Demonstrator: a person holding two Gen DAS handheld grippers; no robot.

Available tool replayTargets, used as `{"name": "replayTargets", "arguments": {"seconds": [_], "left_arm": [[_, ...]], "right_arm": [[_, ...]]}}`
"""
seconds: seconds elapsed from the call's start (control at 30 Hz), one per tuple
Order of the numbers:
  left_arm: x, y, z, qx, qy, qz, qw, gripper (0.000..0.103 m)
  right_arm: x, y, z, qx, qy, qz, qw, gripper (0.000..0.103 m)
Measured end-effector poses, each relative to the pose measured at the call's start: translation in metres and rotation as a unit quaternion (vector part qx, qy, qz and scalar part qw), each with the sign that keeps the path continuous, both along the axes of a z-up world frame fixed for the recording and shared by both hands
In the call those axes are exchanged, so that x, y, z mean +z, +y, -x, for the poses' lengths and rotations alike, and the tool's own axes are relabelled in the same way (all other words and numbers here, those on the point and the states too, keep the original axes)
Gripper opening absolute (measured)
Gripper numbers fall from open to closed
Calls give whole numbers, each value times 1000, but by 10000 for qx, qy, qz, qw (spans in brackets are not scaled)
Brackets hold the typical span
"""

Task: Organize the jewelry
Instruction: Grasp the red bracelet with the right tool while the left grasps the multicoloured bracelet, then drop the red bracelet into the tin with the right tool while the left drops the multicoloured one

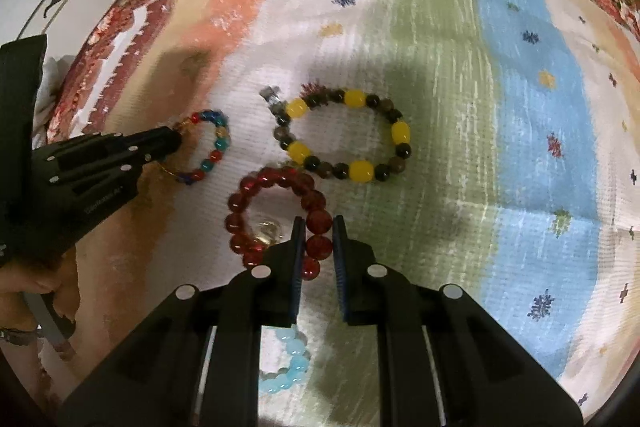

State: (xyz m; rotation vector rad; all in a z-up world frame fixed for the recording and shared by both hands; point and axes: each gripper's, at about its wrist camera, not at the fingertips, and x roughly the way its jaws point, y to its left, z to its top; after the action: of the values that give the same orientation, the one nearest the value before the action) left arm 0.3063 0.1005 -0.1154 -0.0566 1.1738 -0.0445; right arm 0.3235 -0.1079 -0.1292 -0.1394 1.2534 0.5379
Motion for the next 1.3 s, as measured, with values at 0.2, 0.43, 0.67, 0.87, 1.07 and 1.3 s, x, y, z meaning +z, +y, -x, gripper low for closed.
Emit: {"name": "replayTargets", "arguments": {"seconds": [0.2,0.43,0.67,0.87,1.07,1.3], "left_arm": [[21,-5,9,-48,-197,129,9997,9],[32,-7,20,-32,-290,199,9994,9],[39,-10,32,-21,-337,236,9992,9],[47,-18,41,-90,-398,276,9988,9],[54,-27,50,-134,-445,273,9985,9],[61,-34,62,-164,-519,307,9980,9]], "right_arm": [[24,2,11,48,-228,-86,9997,15],[40,3,23,51,-336,-192,9992,15],[55,-5,34,8,-403,-301,9987,15],[66,-17,42,-45,-453,-376,9983,15],[75,-29,49,-158,-521,-390,9978,15],[77,-42,59,-233,-603,-315,9974,15]]}}
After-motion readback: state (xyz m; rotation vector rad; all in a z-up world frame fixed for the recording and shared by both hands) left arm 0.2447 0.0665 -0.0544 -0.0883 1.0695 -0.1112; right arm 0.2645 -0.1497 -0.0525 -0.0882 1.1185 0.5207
